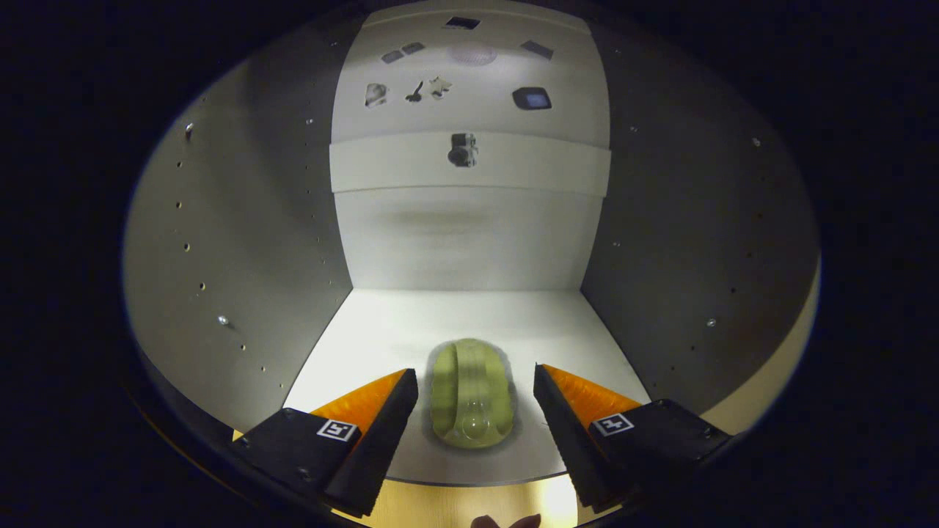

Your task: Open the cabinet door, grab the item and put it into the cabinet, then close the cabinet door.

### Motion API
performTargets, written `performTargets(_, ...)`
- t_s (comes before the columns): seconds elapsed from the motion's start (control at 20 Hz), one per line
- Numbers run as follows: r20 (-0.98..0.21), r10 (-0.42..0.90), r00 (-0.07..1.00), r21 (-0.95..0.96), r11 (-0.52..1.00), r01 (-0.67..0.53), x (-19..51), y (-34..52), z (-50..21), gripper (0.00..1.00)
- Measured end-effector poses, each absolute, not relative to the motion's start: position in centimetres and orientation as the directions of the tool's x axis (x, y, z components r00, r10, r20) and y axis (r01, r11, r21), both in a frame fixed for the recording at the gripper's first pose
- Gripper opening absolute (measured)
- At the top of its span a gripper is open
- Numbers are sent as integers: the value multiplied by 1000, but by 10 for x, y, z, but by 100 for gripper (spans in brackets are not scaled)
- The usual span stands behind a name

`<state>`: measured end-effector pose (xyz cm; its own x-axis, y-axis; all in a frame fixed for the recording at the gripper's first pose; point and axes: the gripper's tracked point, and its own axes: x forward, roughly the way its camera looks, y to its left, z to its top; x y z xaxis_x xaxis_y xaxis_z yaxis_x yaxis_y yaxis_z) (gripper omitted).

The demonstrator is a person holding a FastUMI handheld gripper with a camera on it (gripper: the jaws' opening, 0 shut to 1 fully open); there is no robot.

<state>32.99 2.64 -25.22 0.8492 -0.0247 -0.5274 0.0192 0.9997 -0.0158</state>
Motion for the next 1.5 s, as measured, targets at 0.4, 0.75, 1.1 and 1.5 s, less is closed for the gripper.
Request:
performTargets(0.4,-413,-5,911,8,1000,10,291,29,-185,100)
performTargets(0.75,-226,-8,974,-26,1000,3,210,19,-99,99)
performTargets(1.1,-78,-18,997,16,1000,20,104,-4,-26,98)
performTargets(1.5,-32,-11,999,18,1000,12,-13,-27,10,98)
